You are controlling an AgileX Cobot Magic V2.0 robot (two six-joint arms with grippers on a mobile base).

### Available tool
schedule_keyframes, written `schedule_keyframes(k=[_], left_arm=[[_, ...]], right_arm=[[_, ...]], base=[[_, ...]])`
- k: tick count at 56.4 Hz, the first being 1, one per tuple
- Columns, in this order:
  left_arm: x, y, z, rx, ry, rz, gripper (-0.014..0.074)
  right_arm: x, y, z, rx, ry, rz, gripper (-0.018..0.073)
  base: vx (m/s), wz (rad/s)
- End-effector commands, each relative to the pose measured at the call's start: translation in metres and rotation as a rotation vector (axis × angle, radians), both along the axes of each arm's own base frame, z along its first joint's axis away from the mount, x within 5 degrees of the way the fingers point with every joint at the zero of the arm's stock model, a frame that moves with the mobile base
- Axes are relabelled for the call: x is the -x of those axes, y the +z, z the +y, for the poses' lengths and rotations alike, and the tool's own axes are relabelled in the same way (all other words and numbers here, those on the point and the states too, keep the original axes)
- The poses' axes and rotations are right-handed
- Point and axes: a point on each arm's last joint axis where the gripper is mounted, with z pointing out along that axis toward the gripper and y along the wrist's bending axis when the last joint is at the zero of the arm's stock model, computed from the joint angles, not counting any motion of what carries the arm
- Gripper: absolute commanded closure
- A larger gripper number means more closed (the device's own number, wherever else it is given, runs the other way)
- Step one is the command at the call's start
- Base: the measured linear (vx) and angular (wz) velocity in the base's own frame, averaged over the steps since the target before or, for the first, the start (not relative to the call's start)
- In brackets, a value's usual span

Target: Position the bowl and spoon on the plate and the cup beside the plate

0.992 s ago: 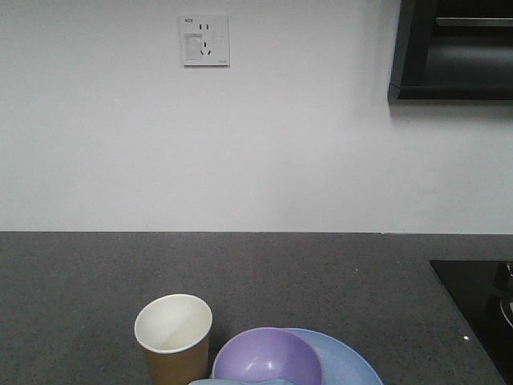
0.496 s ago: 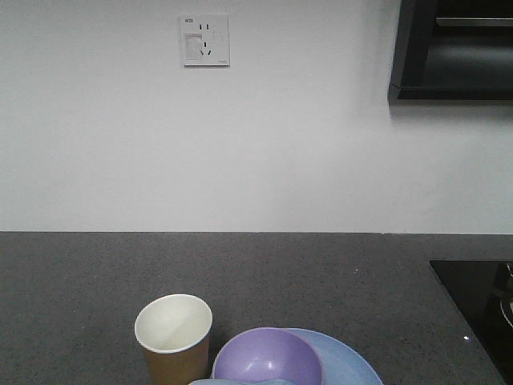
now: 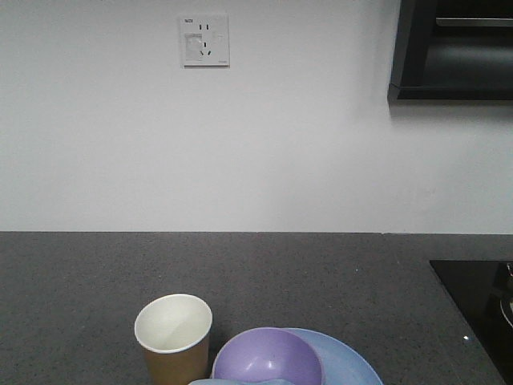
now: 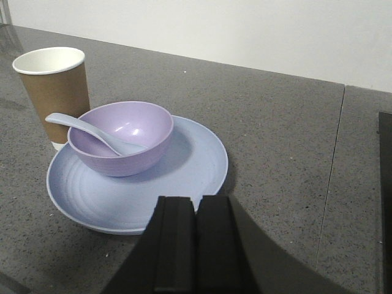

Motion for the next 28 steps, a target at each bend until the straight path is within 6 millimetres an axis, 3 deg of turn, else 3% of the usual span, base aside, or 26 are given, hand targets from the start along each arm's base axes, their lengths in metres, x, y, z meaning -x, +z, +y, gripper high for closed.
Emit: schedule_keyframes(k=[1,28], left_arm=[[0.0029,0.0164,0.0011,0.016,0.007,-0.118,0.0599],[0.0029,0.0164,0.0011,0.016,0.007,-0.118,0.0599]], right_arm=[[-0.0016,0.0162,0.0002,-0.029,-0.003,-0.102,0.0568],[-0.0016,0.0162,0.0002,-0.029,-0.003,-0.102,0.0568]], base=[[0.0,0.0],[0.0,0.0]])
